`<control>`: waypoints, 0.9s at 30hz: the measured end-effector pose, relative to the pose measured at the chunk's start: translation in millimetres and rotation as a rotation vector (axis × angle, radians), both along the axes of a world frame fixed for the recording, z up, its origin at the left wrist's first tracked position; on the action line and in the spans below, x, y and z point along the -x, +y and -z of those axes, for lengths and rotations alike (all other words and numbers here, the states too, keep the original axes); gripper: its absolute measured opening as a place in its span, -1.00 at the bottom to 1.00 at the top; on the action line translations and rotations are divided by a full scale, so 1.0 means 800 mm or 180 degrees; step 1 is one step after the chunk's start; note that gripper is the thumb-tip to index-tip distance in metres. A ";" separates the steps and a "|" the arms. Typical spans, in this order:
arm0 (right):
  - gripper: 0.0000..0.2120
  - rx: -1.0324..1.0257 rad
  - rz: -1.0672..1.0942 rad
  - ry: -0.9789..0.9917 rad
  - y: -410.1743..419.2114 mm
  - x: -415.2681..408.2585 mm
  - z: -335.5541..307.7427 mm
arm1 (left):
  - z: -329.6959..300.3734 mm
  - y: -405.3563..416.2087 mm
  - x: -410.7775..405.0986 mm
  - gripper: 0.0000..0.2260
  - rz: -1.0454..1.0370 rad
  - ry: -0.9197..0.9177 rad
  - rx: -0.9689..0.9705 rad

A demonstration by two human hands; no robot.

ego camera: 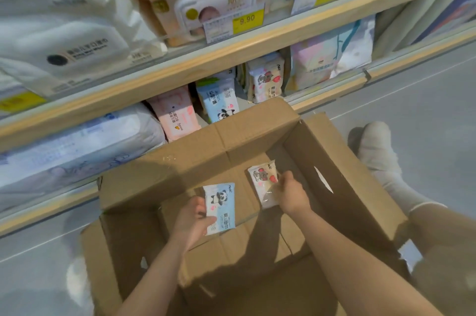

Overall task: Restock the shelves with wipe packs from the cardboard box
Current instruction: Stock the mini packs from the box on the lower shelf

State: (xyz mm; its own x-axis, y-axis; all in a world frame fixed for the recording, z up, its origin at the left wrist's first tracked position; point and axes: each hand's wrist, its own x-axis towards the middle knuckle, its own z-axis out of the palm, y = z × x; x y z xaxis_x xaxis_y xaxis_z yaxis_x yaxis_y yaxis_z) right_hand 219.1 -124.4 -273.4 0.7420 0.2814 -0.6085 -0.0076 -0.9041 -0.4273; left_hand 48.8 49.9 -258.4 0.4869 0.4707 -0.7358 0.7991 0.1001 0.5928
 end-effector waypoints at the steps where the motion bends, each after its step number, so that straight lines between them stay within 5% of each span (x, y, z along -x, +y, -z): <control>1: -0.78 -0.0130 0.0003 -0.0010 -0.001 -0.002 -0.010 | -0.008 -0.001 -0.002 -0.78 0.0065 -0.0096 -0.0093; 4: -0.65 -0.0660 0.0002 -0.0124 -0.003 -0.017 -0.046 | -0.035 -0.007 -0.018 -0.77 0.0263 -0.0431 -0.0324; 8: -0.89 -0.1104 -0.0255 -0.0239 -0.006 -0.050 -0.110 | -0.086 -0.009 -0.051 -0.79 0.0277 -0.0887 -0.0499; 14: -0.88 -0.1536 -0.0320 -0.0559 -0.008 -0.087 -0.192 | -0.132 0.022 -0.091 -0.76 0.0279 -0.1383 -0.0781; 21: -0.75 -0.1763 -0.0317 -0.1371 0.015 -0.139 -0.222 | -0.134 0.051 -0.122 -0.76 0.0530 -0.1132 -0.0904; 27: -0.72 -0.1610 -0.0389 -0.1354 0.055 -0.182 -0.176 | -0.110 0.064 -0.127 -0.78 0.0573 -0.1032 -0.0764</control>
